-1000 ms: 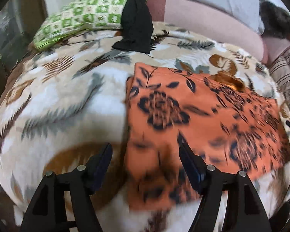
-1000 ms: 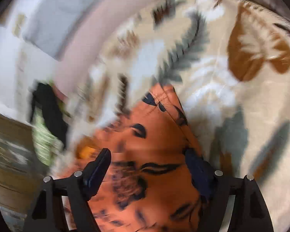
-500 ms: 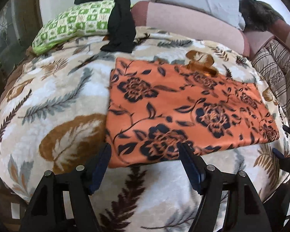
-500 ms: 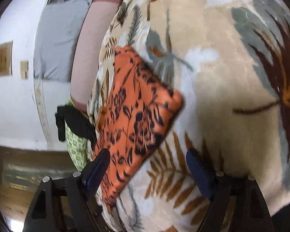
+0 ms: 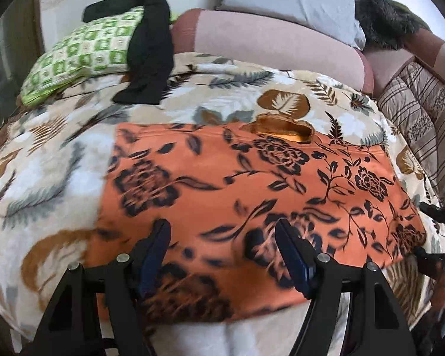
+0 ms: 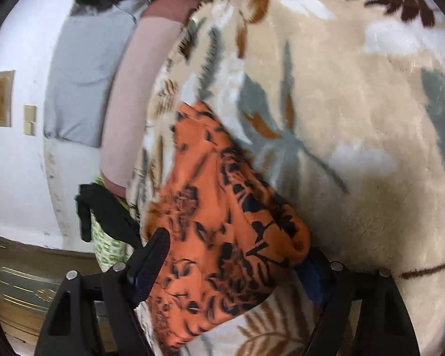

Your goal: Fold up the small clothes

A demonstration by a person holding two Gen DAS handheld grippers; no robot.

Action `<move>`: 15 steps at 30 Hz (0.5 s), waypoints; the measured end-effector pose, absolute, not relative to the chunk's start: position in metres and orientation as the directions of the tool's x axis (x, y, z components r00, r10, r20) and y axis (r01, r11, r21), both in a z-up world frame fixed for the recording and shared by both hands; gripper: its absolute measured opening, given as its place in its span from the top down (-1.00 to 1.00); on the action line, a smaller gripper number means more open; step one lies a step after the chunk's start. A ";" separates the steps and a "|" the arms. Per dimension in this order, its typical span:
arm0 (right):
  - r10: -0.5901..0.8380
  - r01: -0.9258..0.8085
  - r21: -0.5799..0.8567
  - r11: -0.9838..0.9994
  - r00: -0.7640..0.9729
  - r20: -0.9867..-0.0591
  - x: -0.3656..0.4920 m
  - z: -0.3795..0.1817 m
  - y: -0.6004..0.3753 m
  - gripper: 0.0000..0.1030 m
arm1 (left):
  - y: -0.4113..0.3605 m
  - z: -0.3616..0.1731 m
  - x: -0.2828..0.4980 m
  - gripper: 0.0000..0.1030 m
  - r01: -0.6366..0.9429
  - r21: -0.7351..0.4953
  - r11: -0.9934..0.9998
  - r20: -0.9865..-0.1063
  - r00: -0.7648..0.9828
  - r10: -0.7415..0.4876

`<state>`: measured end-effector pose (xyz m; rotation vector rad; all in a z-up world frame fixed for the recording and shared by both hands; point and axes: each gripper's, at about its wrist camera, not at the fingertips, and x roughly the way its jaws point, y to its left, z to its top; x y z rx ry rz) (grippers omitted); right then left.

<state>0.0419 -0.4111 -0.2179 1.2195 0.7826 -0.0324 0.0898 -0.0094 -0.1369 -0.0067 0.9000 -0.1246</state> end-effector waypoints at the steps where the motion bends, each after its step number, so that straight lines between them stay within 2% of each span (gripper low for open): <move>1: 0.374 0.412 0.825 0.387 0.747 -0.549 0.041 -0.216 -0.411 -0.59 | -0.016 -0.145 0.097 -0.42 0.101 -0.035 0.994 -0.798 0.596 -0.089; 4: 0.378 0.408 0.814 0.413 0.736 -0.561 0.042 -0.215 -0.409 -0.59 | -0.028 -0.179 0.116 -0.47 0.090 0.062 0.994 -0.871 0.492 0.010; 5: 0.381 0.409 0.812 0.416 0.733 -0.564 0.043 -0.216 -0.409 -0.60 | -0.029 -0.178 0.115 -0.49 0.086 0.075 0.993 -0.860 0.511 0.021; 15: 0.375 0.426 0.786 0.448 0.709 -0.598 0.046 -0.215 -0.406 -0.60 | -0.022 -0.160 0.111 -0.49 0.058 0.043 0.997 -0.862 0.507 0.008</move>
